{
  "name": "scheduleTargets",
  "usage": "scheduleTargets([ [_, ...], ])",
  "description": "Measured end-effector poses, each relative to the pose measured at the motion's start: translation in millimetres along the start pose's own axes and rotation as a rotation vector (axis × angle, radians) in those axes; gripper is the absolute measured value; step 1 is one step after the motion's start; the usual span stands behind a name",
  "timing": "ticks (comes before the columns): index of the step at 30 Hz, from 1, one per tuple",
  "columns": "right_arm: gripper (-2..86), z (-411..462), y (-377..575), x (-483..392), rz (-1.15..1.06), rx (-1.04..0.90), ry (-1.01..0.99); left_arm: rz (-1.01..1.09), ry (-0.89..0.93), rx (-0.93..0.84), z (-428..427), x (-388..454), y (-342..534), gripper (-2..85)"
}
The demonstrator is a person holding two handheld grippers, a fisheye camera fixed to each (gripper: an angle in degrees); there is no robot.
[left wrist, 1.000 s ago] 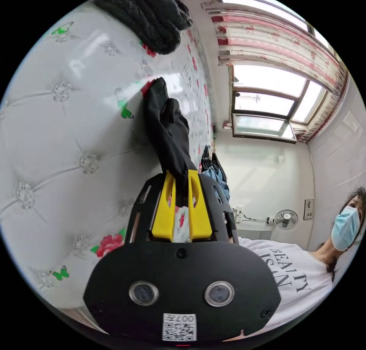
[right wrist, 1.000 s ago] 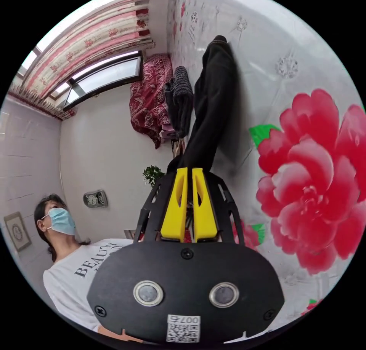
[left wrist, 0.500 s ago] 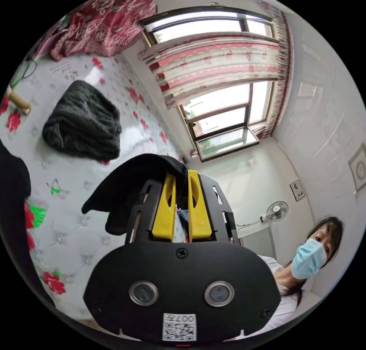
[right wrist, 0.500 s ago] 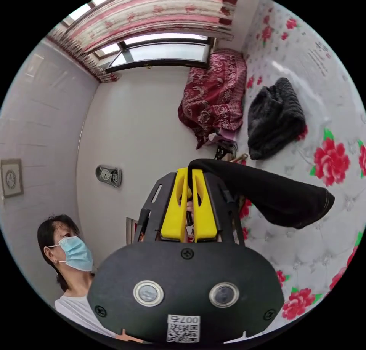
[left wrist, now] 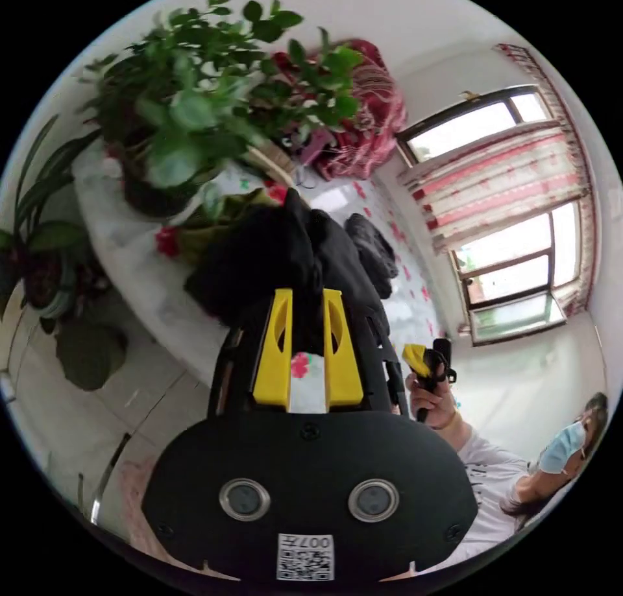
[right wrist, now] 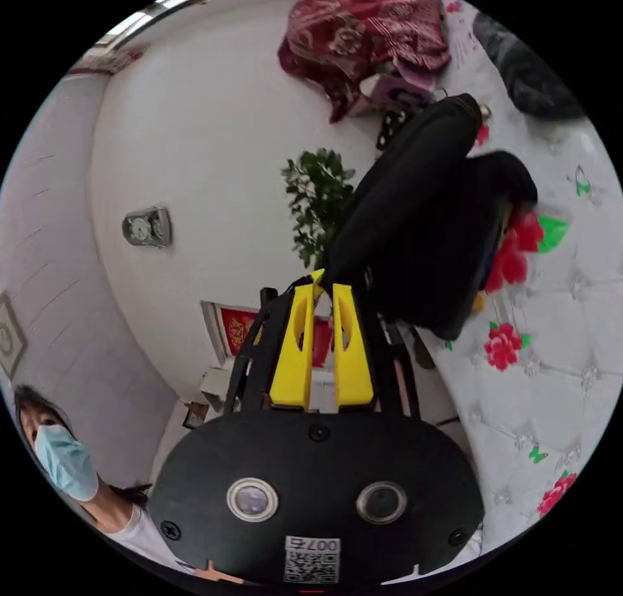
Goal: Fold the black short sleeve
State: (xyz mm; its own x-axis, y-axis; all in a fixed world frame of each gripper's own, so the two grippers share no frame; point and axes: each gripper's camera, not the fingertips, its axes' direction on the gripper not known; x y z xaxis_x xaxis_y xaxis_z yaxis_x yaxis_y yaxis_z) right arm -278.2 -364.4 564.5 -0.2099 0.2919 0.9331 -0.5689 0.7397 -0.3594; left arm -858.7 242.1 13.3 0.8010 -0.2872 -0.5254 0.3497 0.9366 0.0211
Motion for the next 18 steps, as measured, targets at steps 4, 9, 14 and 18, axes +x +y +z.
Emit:
scheduleTargets([
  [4,-0.2,31.3,59.5,65.3,-0.035,-0.212,0.121,0.020,-0.134,0.060,2.9,-20.0,135.7,6.0],
  [9,-0.3,-26.1,144.4,94.0,-0.149,-0.333,0.536,0.185,-0.274,-0.006,87.8,66.1,276.9,5.9],
  [14,-0.3,-64.8,252.9,114.6,-0.141,-0.577,1.247,0.464,-0.139,-0.262,256.9,214.8,366.3,5.1],
  [18,-0.3,-72.1,329.5,126.4,-0.021,-0.680,1.483,0.891,-0.255,-0.513,385.0,354.1,441.6,1.5],
])
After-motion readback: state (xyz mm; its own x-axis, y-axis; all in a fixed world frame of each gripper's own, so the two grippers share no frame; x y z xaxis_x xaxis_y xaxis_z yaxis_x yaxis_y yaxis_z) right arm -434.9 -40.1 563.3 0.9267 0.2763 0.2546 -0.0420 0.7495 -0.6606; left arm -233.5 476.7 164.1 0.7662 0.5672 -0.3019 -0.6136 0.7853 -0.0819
